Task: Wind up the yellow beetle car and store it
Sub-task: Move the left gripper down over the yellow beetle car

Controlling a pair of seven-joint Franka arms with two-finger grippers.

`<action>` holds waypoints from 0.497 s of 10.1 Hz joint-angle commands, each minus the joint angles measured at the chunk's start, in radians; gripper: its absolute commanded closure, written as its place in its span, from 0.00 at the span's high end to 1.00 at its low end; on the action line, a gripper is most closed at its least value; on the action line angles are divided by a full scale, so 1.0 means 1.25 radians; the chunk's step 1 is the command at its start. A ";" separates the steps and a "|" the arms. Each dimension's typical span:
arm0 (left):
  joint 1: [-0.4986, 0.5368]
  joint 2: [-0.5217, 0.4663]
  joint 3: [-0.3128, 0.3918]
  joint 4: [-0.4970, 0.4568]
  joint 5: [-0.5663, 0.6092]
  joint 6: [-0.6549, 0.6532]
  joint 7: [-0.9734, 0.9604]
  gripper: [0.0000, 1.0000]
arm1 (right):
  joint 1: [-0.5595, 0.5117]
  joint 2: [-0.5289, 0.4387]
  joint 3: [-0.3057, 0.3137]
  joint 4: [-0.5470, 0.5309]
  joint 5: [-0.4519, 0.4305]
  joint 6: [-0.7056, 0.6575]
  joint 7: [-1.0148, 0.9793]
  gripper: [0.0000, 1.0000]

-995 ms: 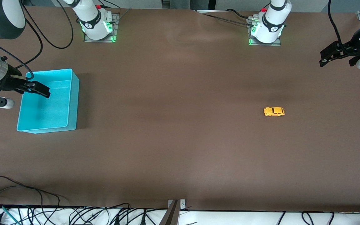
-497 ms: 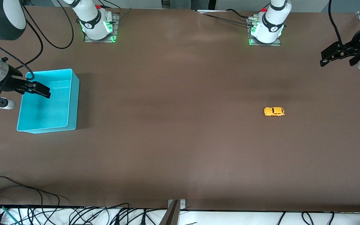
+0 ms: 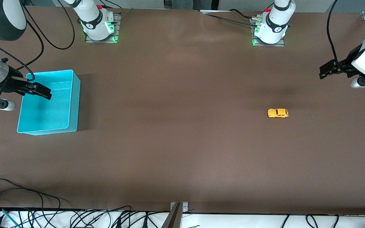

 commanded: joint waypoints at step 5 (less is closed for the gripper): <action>0.029 0.034 0.000 -0.098 0.014 0.123 0.009 1.00 | -0.004 0.006 0.000 0.014 0.016 -0.007 -0.010 1.00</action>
